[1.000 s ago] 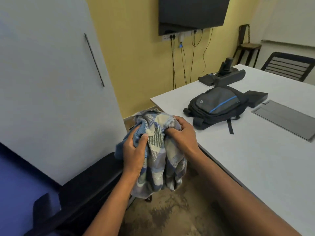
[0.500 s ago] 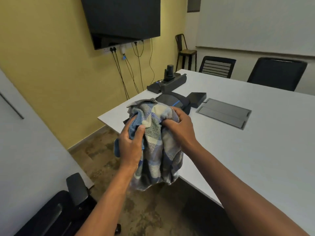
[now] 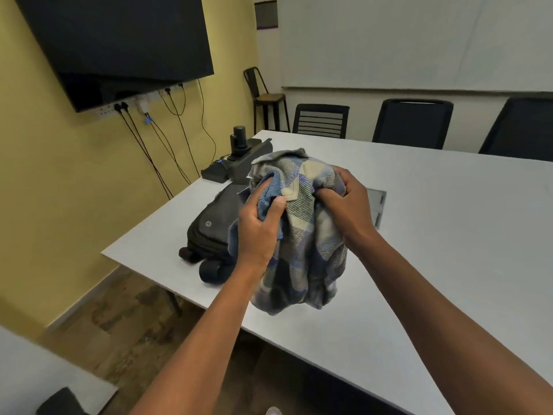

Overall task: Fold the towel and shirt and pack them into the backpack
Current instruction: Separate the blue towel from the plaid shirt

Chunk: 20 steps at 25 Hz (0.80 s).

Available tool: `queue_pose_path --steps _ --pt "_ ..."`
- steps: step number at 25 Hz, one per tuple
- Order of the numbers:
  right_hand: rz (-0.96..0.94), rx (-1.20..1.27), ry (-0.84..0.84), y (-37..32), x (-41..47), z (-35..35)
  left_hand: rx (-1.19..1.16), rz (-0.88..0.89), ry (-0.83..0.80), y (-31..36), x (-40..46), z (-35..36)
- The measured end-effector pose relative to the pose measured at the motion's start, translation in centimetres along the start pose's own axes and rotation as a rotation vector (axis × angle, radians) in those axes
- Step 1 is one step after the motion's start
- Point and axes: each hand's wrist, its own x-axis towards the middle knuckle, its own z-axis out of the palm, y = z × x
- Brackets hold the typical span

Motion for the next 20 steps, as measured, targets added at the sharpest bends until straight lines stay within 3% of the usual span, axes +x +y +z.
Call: queue_pose_path --steps 9,20 --pt "0.106 -0.196 0.155 9.0 9.6 -0.5 -0.006 -0.107 -0.26 -11.1 11.0 6.1" --pt "0.142 -0.376 0.351 17.2 22.7 1.2 -0.03 -0.115 -0.51 -19.8 25.4 11.6"
